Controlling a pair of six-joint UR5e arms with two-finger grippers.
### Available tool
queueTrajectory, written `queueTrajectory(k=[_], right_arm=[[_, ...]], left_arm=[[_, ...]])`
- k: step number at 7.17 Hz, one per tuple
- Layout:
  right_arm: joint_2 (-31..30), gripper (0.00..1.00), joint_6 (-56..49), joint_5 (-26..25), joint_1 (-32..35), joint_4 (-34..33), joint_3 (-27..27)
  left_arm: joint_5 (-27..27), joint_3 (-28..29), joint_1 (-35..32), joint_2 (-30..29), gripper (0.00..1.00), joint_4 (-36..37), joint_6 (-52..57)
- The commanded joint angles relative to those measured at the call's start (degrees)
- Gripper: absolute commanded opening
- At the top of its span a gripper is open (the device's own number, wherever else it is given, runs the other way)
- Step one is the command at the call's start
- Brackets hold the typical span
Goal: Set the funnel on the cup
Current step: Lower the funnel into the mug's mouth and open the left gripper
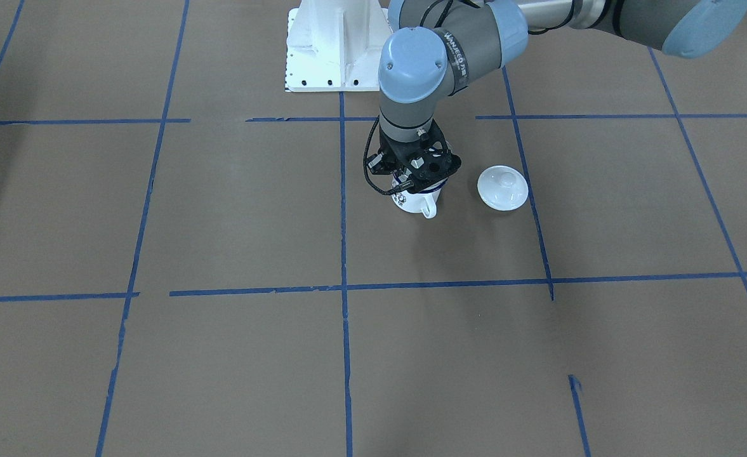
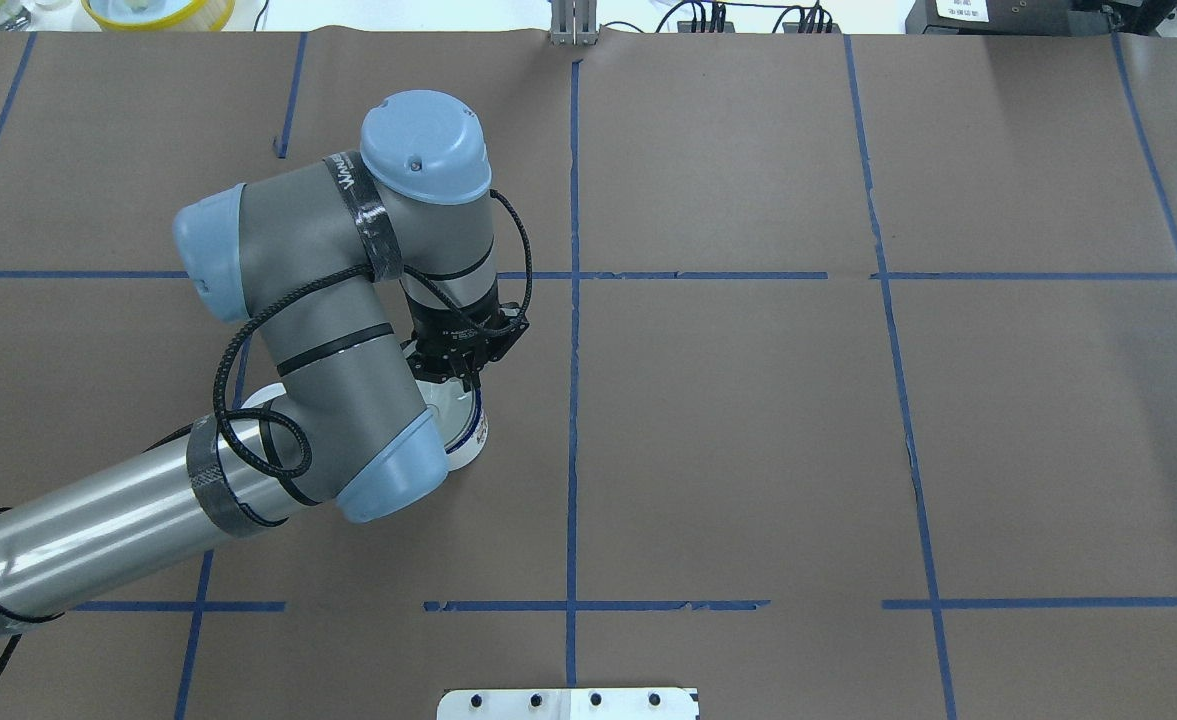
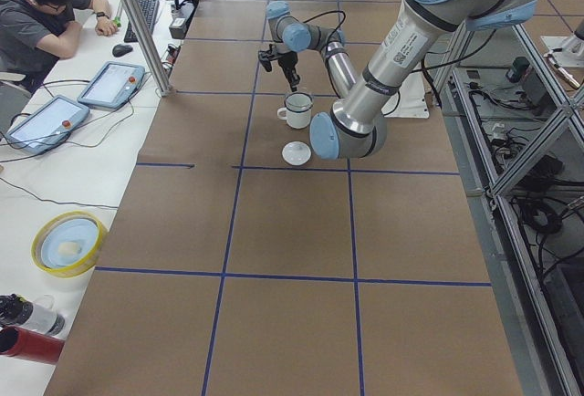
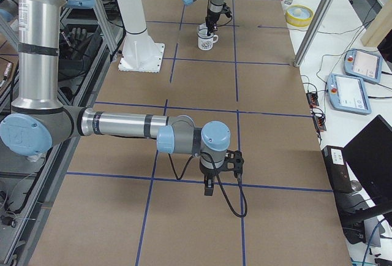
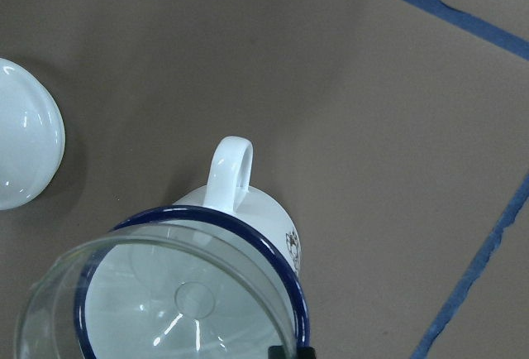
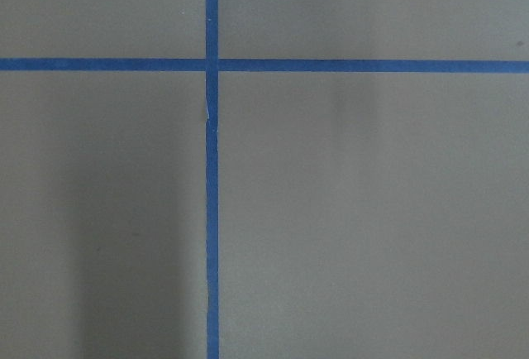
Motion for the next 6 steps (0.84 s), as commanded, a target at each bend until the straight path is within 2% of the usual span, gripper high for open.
queueTrajectory(k=[1,3,5,6], right_arm=[[0.0,1.0,0.0,0.0,0.0,0.0,0.0],[0.0,1.0,0.0,0.0,0.0,0.0,0.0],[0.0,1.0,0.0,0.0,0.0,0.0,0.0],[0.0,1.0,0.0,0.0,0.0,0.0,0.0]], left_arm=[[-0.1,0.1,0.0,0.0,0.2,-0.6,0.0],[-0.1,0.3,0.1,0.0,1.0,-0.7,-0.6],[0.2,-0.6,-0.4,0.1,1.0,-0.6,-0.4],[0.2,-3.8,-1.8,2.0,1.0,-0.7,0.0]])
